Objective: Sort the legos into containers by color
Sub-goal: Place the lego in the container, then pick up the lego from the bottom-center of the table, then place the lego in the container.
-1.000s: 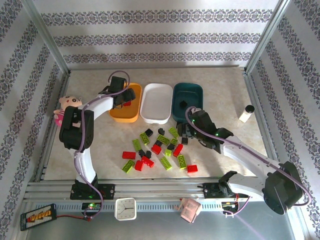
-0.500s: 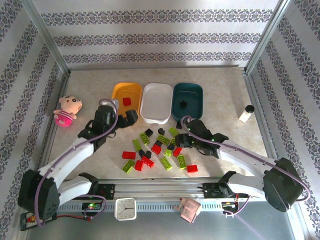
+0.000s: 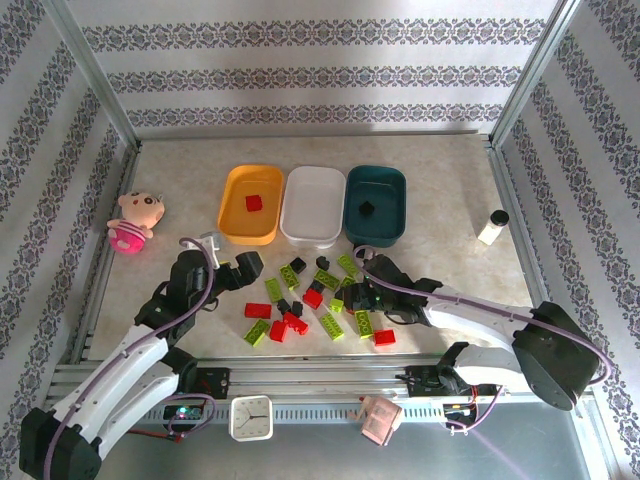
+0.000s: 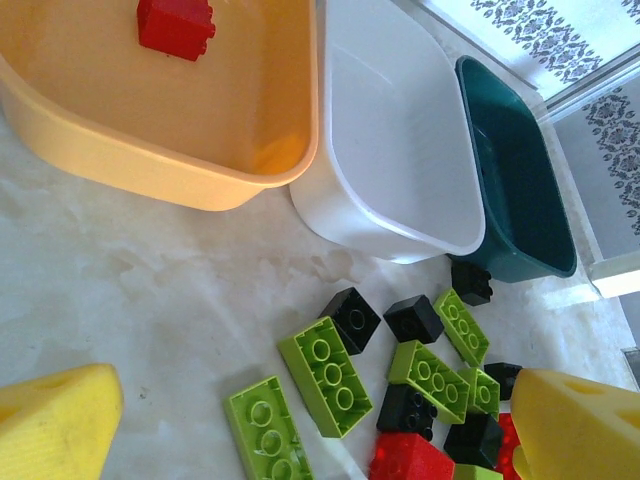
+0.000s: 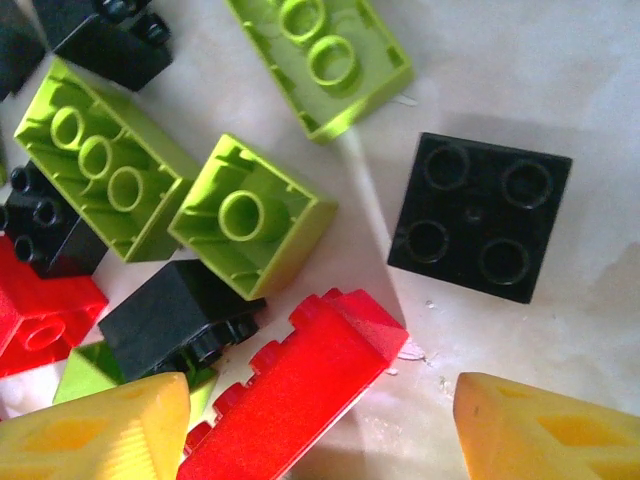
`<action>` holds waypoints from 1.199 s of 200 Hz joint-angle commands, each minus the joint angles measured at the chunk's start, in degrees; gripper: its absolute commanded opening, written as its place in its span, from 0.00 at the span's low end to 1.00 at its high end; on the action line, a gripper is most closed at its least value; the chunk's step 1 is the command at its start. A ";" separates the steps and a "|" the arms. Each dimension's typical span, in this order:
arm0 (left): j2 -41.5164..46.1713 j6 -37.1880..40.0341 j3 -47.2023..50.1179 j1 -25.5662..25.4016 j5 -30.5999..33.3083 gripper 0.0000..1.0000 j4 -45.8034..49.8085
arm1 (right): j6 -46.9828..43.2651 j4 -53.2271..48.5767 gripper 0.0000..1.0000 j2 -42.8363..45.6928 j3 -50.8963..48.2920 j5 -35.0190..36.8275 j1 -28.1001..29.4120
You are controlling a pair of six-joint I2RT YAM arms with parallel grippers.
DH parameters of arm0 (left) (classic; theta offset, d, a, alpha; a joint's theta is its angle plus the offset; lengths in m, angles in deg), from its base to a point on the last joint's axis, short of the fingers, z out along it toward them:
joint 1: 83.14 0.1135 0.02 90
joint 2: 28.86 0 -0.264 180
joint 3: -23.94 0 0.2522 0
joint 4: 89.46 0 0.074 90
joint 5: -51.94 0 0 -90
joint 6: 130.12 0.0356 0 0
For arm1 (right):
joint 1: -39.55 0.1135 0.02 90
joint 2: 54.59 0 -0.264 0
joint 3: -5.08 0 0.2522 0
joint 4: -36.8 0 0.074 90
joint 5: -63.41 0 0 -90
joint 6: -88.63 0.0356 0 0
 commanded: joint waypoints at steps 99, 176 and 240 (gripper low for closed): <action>0.60 -0.02 0.96 -0.67 1.74 0.99 3.10 | 8.44 9.18 0.56 -5.43 -2.38 -2.62 -1.82; 0.71 0.51 -0.27 -0.59 2.46 0.99 4.64 | 3.70 7.05 0.33 -0.92 0.12 -3.26 -2.45; 4.44 0.64 -2.16 -0.67 7.52 0.99 10.71 | -4.91 3.02 0.25 0.37 12.13 -8.15 -2.48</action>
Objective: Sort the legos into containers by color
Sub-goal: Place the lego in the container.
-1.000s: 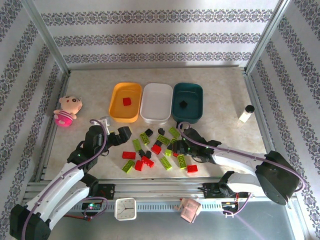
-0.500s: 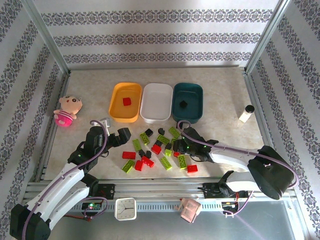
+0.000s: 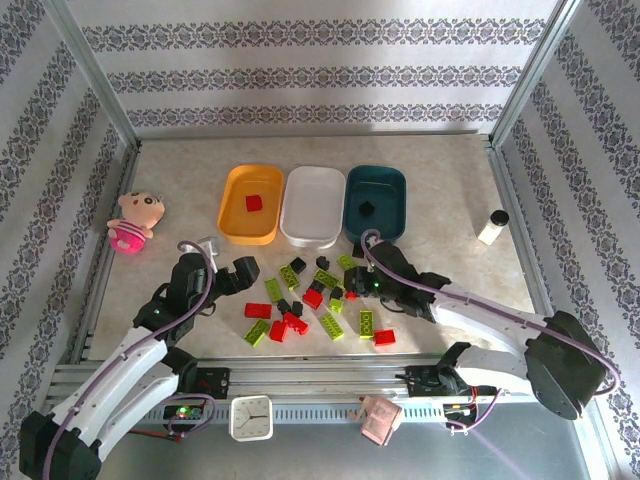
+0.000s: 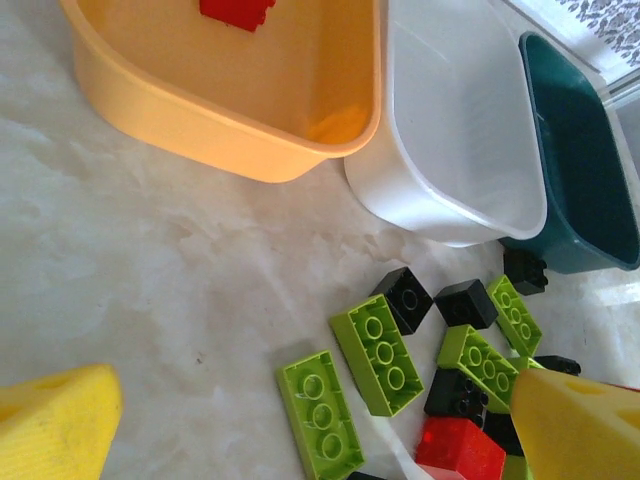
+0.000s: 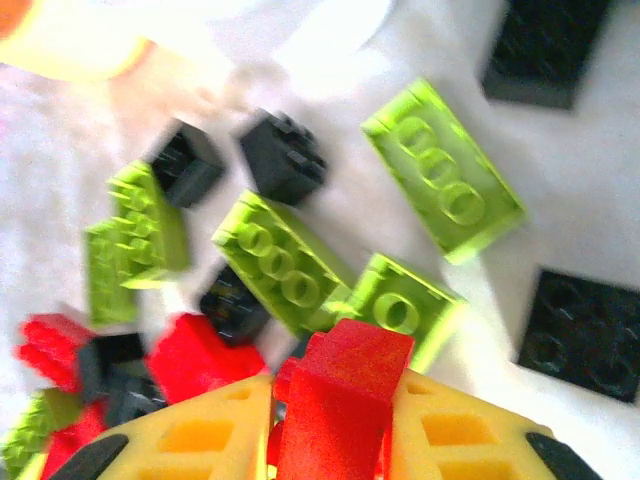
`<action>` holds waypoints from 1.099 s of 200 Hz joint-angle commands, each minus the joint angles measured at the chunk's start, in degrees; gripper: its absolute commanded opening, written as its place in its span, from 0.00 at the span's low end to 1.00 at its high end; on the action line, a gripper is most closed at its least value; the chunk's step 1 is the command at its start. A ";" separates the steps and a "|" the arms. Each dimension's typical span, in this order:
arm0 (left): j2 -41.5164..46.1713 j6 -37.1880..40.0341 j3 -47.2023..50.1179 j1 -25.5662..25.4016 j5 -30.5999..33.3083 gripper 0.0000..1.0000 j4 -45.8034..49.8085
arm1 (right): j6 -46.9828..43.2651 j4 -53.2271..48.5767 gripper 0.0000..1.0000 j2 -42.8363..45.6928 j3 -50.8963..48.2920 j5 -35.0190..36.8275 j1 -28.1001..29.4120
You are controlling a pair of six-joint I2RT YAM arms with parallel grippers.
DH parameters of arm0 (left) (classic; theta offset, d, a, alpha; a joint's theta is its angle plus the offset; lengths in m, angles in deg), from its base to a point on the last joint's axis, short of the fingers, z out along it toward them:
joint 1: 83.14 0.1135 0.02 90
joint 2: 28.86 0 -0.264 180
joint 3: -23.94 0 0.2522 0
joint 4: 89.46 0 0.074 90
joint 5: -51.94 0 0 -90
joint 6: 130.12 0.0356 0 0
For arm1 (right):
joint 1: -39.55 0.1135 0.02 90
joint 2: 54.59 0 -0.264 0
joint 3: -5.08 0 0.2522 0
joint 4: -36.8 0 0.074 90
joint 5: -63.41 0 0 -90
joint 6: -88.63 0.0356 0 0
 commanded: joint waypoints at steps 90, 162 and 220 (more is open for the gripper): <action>11.94 -2.01 -1.33 -0.59 6.85 0.99 15.48 | -12.18 -0.19 0.23 -49.11 57.47 -13.44 0.80; 11.01 -1.27 -0.08 -0.68 -1.38 1.00 14.80 | -14.29 -11.26 0.50 -67.55 81.80 -10.01 0.54; 7.25 -3.90 0.91 -11.75 -0.60 0.88 18.71 | -13.41 -3.90 0.61 -55.56 66.13 -9.68 -0.85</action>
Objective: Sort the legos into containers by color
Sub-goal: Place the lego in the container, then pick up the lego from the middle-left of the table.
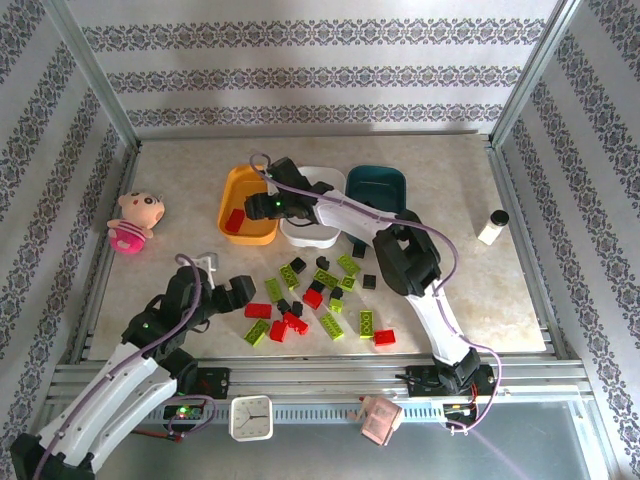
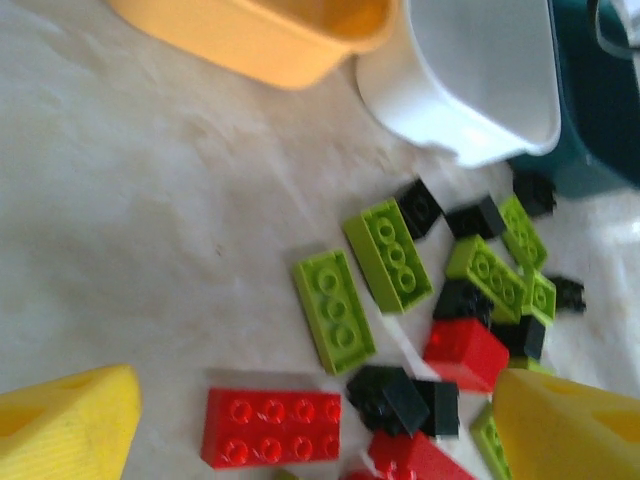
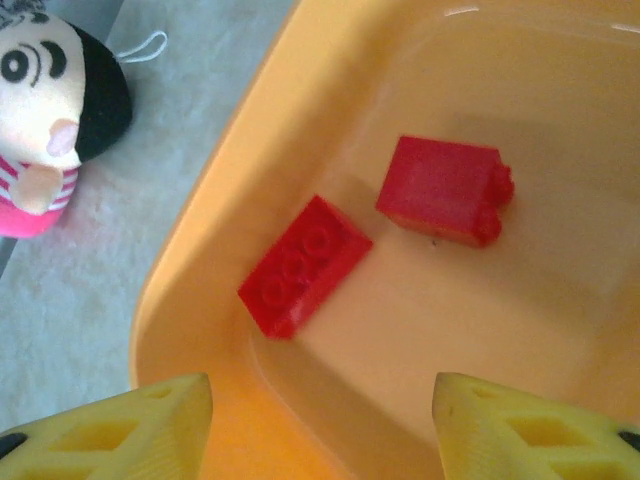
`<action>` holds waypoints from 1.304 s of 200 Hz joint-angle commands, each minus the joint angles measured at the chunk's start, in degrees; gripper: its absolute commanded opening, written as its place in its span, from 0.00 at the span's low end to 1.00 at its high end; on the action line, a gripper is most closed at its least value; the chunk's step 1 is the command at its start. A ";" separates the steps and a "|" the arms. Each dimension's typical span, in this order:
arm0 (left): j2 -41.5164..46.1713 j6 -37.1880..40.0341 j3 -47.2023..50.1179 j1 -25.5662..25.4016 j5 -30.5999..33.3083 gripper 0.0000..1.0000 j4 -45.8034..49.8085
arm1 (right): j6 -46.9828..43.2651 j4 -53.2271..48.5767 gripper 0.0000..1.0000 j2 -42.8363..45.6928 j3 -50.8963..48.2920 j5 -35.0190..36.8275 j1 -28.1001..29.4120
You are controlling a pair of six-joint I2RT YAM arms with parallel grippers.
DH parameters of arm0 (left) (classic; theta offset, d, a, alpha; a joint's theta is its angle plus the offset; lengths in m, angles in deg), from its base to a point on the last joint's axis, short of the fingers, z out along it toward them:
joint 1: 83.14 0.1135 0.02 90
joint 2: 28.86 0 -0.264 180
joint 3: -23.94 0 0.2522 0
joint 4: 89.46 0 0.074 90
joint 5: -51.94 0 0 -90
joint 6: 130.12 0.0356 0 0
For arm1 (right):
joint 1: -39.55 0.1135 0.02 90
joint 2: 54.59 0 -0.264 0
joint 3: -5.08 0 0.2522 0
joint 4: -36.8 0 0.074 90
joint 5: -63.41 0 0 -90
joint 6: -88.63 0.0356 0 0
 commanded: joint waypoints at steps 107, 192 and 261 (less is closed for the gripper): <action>-19.94 -13.46 0.51 -37.40 19.06 0.70 8.87 | 3.48 16.24 0.64 29.32 -40.10 0.78 -3.59; -30.30 -8.48 -0.25 -37.40 20.72 0.55 0.50 | 4.01 17.45 0.65 35.62 -45.80 1.50 -4.46; -20.68 -10.55 -2.47 -37.38 19.21 0.32 6.39 | 5.28 18.19 0.65 39.30 -50.00 1.51 -6.42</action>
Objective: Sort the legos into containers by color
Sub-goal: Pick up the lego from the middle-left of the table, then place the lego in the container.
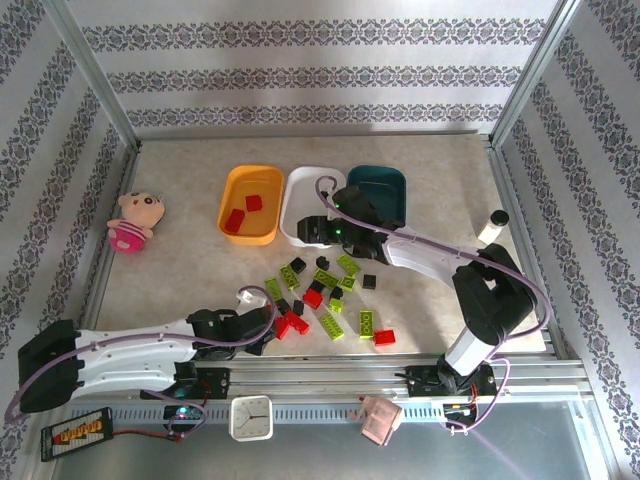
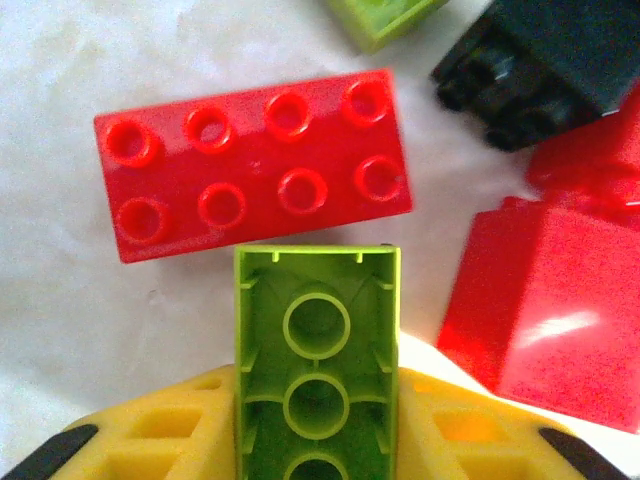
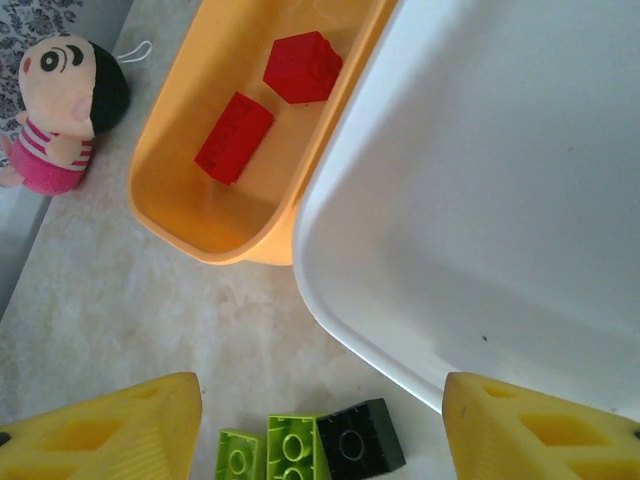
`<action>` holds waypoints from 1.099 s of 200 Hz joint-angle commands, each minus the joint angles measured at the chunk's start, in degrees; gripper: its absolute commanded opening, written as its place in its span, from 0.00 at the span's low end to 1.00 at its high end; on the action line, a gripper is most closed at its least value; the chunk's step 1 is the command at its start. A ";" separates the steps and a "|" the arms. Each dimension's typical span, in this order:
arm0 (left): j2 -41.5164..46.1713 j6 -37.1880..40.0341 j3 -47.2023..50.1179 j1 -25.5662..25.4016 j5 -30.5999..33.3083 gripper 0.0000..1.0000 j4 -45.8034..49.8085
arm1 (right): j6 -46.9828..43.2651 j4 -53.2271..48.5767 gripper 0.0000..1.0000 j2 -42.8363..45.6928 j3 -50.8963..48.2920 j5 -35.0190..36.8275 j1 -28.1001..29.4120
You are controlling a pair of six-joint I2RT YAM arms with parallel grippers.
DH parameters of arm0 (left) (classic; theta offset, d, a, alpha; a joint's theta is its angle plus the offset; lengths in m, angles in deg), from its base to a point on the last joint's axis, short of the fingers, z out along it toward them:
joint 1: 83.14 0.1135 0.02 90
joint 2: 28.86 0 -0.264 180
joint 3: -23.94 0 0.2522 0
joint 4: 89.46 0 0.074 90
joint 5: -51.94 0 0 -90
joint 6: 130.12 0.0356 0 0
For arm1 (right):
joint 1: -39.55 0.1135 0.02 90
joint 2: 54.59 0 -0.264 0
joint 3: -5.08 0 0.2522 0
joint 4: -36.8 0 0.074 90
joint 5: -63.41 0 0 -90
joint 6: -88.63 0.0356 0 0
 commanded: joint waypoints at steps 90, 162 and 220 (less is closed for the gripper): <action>-10.74 20.54 -26.51 23.96 -14.25 0.25 -13.14 | 2.36 -0.41 0.65 20.02 -18.95 5.29 -7.16; -51.26 24.63 -58.96 33.16 -19.47 0.21 -17.14 | 1.36 -6.01 0.66 32.14 -26.78 8.12 -9.66; -68.61 23.59 -74.52 34.35 -18.33 0.22 -12.20 | 0.27 -10.55 0.66 36.98 -27.36 8.80 -9.79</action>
